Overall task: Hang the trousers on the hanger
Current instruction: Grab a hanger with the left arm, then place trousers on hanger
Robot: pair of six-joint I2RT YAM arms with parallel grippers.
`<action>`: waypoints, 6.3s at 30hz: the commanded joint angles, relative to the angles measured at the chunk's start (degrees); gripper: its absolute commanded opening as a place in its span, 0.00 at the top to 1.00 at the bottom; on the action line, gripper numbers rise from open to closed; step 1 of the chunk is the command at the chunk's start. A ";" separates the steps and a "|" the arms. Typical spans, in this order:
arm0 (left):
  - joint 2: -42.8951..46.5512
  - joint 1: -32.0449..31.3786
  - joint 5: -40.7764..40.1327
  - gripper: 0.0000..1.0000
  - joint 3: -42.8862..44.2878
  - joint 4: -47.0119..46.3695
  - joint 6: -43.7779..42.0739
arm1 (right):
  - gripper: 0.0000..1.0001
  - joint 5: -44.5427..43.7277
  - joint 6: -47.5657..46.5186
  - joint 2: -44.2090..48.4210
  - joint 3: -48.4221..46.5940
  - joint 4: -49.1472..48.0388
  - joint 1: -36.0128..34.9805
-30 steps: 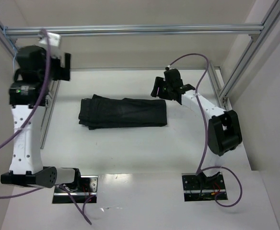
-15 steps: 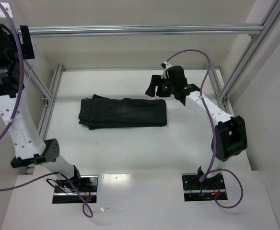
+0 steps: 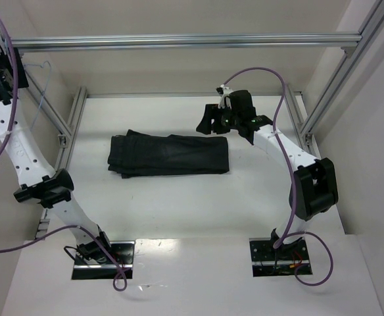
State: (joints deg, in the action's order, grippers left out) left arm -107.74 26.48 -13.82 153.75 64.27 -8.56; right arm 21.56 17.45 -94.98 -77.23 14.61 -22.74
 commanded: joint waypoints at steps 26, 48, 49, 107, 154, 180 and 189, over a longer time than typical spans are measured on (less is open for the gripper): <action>3.77 0.41 10.13 0.75 -9.35 -9.33 0.12 | 0.38 -1.87 0.21 2.16 4.01 -5.82 -0.55; 0.69 0.41 18.39 0.96 -1.80 -16.01 2.40 | 0.39 -5.39 2.41 3.22 6.91 -6.44 -0.55; 0.69 -0.19 18.39 0.96 -1.79 -16.54 2.40 | 0.39 -5.39 2.41 3.22 6.92 -6.44 -0.55; 21.24 -8.81 37.73 0.96 -23.83 -21.20 10.31 | 0.40 -10.31 2.94 14.20 13.59 -4.86 -0.55; 54.04 -16.90 49.87 0.96 -97.05 -53.27 32.73 | 0.23 1.28 26.04 18.69 25.63 -16.27 -10.48; 29.01 -38.26 12.00 1.00 -105.87 -99.34 43.62 | 0.10 -16.62 36.25 4.27 12.28 -5.05 -7.59; 15.20 -57.76 -7.34 1.00 -99.88 -103.74 28.32 | 0.06 -18.32 35.29 4.46 20.19 -1.95 4.64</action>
State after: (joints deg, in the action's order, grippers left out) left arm -91.31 -28.16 -11.97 51.86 -31.92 25.34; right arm 3.60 54.68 -89.08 -58.43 11.88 -19.20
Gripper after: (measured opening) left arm 0.065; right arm 0.938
